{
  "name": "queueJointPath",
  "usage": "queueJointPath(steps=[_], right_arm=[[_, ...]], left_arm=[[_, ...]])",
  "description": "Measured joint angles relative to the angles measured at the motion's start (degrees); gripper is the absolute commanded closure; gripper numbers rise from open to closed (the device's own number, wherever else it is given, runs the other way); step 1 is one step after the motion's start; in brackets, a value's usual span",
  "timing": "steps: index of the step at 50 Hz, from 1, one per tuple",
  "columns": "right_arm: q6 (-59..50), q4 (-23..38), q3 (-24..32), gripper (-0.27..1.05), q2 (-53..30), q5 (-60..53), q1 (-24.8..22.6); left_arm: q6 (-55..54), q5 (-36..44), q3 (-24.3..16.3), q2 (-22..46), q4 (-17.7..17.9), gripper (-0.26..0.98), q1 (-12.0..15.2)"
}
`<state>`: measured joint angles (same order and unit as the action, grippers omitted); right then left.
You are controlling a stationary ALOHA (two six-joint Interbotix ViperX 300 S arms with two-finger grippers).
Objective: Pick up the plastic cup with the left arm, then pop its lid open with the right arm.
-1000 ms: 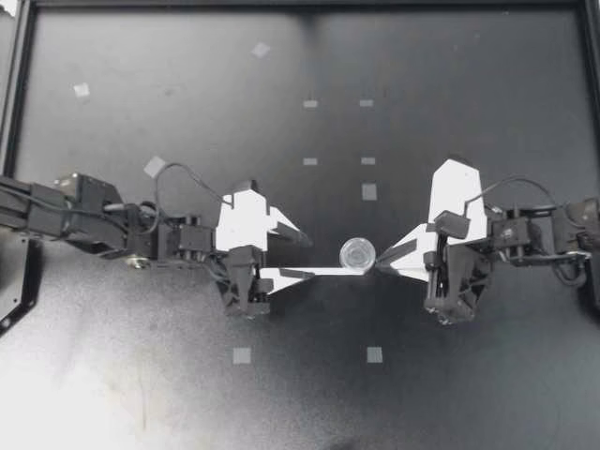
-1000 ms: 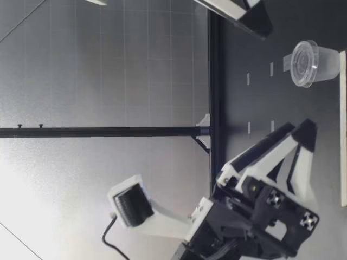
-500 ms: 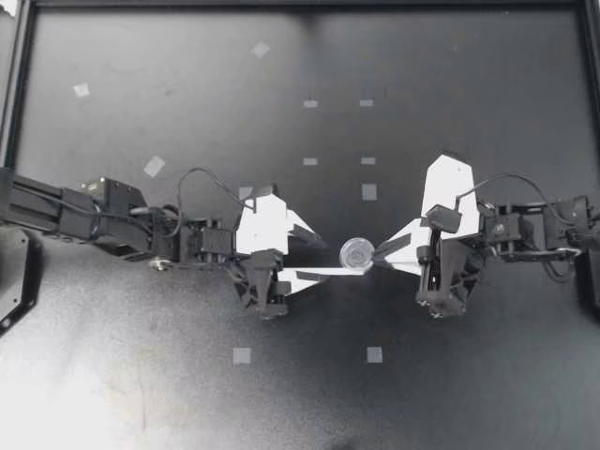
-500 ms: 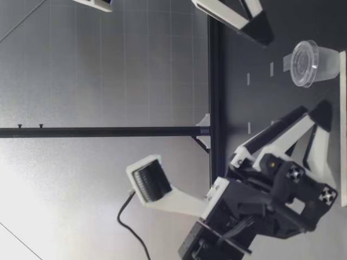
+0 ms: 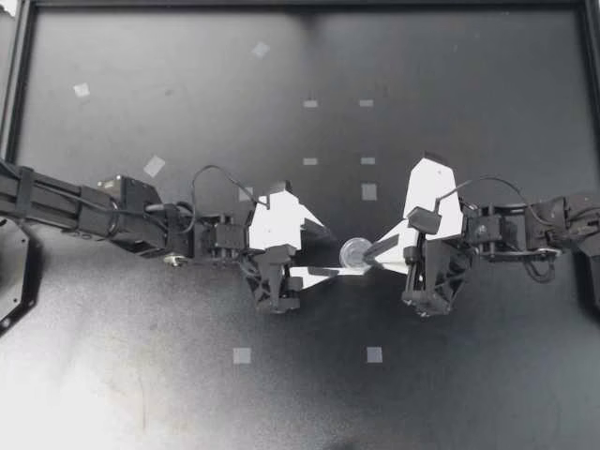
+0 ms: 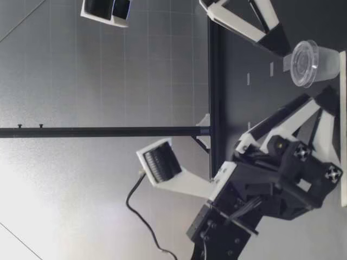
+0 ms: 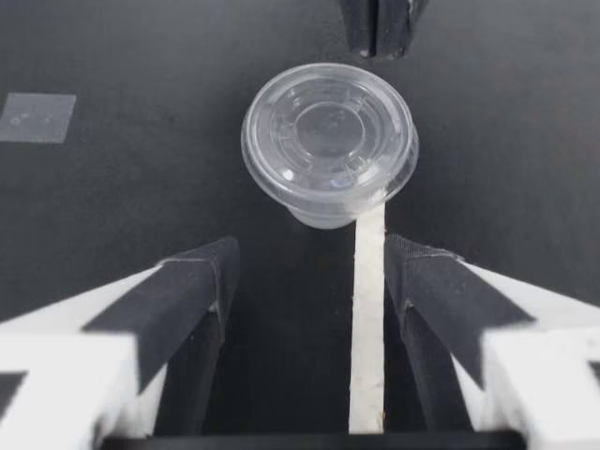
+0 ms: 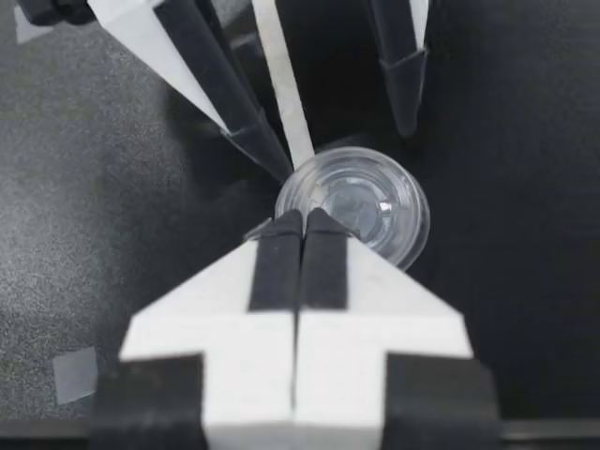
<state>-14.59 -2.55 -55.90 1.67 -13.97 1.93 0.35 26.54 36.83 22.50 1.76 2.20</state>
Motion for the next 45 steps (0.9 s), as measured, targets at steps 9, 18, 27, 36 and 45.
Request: queueJointPath(steps=[9,18,27,36,45], right_arm=[[0.00,0.00,0.00,0.94,-0.18,0.00,0.35],[0.00,0.00,0.00,0.94,-0.62,0.00,0.97],[-0.09,0.00,0.00,0.94,-1.32,0.00,1.23],[-0.09,0.00,0.00,0.94,-1.58,0.00,1.32],[-0.09,0.00,0.00,0.94,-1.93,0.00,1.32]], left_arm=[[0.18,0.00,-1.23,0.62,-0.09,0.10,0.00],[0.09,0.00,-2.11,1.58,-0.26,0.10,0.00],[0.09,-0.09,-2.64,1.76,-0.26,0.10,0.00],[0.00,0.09,-3.43,2.37,-0.26,0.10,0.00],[0.09,0.09,-4.22,3.16,-0.35,0.10,0.00]])
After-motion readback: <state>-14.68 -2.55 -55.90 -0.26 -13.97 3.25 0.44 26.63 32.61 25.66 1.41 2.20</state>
